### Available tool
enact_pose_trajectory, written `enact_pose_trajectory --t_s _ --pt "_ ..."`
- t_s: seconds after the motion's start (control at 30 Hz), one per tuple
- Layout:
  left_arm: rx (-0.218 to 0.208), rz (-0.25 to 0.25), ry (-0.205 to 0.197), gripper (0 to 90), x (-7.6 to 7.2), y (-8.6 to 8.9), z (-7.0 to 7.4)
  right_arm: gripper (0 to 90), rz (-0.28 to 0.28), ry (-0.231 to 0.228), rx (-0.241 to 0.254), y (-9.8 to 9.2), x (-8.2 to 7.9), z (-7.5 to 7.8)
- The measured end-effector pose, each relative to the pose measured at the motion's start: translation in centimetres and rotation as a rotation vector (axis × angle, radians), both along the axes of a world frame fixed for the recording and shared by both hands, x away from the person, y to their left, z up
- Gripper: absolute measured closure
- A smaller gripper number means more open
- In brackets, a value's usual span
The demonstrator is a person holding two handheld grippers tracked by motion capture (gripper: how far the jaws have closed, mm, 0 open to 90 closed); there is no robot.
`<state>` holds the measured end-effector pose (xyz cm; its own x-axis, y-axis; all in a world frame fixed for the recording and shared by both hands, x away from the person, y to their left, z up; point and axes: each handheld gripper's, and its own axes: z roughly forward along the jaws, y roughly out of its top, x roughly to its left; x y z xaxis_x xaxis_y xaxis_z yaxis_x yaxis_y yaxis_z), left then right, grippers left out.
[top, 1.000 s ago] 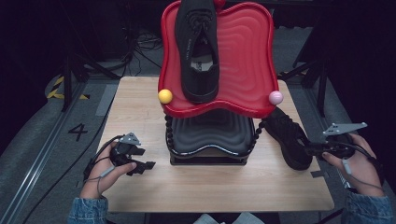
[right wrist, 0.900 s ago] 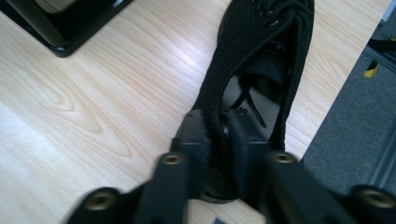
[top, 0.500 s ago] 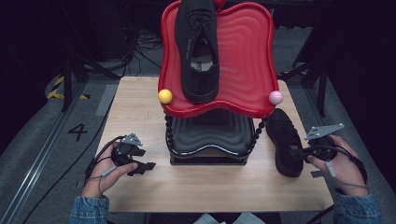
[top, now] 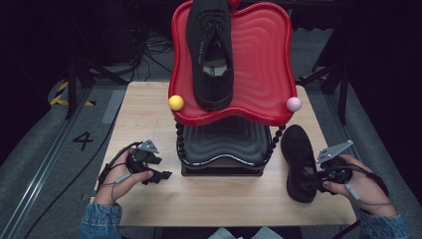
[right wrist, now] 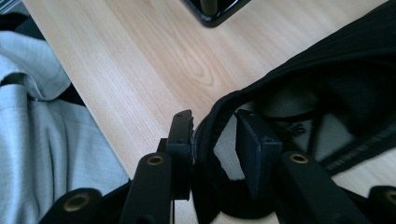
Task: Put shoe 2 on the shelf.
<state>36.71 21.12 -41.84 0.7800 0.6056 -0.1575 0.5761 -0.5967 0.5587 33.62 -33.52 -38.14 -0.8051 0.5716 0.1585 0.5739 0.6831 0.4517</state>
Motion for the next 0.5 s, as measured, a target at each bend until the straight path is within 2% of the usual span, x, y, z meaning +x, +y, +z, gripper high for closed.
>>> enact_pose_trajectory --t_s 0.17,0.2,0.33,0.5 --pt "0.004 0.002 -0.001 30.5 0.0 -0.1 -0.2 70.4 0.055 0.028 -0.053 1.3 1.0 -2.1" --pt "0.014 -0.006 0.001 30.5 0.0 -0.1 -0.2 70.9 0.051 0.031 -0.066 1.4 1.2 -2.3" --pt "0.011 -0.004 0.01 30.4 -0.1 -0.2 -0.2 72.6 0.059 0.048 -0.078 1.9 1.5 -2.6" --pt "0.014 0.012 0.007 30.1 0.1 -0.2 -0.3 73.9 0.036 0.056 -0.087 2.0 1.5 -2.7"
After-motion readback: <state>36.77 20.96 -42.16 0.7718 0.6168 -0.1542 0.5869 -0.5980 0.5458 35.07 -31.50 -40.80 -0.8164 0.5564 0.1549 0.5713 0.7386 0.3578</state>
